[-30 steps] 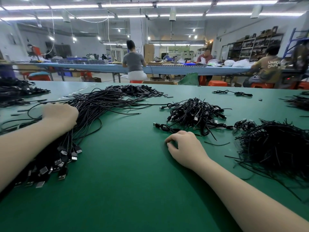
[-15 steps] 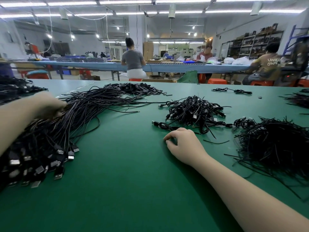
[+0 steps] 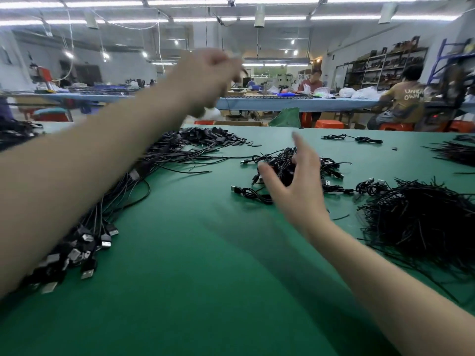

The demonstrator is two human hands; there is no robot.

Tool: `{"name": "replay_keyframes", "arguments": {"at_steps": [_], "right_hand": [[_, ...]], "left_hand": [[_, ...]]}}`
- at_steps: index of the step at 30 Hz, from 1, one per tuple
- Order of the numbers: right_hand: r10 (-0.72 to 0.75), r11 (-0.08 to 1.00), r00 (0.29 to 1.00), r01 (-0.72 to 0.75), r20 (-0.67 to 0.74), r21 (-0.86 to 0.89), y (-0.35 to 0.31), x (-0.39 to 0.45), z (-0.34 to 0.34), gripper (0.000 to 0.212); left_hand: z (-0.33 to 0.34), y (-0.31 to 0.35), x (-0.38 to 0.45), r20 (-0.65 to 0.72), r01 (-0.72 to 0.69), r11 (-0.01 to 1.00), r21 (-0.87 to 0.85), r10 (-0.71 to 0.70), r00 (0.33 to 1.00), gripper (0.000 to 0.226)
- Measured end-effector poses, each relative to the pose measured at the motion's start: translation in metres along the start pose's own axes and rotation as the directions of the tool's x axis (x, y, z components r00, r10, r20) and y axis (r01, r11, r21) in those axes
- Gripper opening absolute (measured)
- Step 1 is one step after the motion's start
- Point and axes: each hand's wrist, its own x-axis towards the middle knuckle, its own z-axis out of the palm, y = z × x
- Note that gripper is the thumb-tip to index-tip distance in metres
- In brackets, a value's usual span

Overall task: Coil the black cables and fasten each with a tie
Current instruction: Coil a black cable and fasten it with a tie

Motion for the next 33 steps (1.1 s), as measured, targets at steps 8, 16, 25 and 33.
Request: {"name": "replay_keyframes", "arguments": {"at_steps": [8, 16, 25, 33], "right_hand": [[-0.05, 0.999, 0.96, 0.051, 0.276, 0.005, -0.033, 0.044, -0.067, 0.019], [0.215, 0.966, 0.956, -0.238, 0.199, 0.1, -0.016, 0.05, -0.079, 0.029], [0.22, 0.842, 0.649, -0.504, 0.728, 0.194, -0.023, 0.039, -0.074, 0.019], [0.208, 0.808, 0.331, -0.589, 0.921, 0.029, -0.015, 0.014, -0.044, 0.024]], "left_hand": [[0.076, -0.017, -0.024, 0.44, 0.195, 0.972, -0.129, -0.12, 0.89, 0.029], [0.069, -0.046, -0.023, 0.346, -0.021, 0.945, 0.326, -0.098, 0.933, 0.023], [0.081, -0.051, -0.022, 0.528, 0.646, 0.413, -0.642, -0.372, 0.763, 0.035], [0.056, -0.051, -0.012, 0.398, 0.511, 0.315, -0.8, -0.36, 0.844, 0.041]]}}
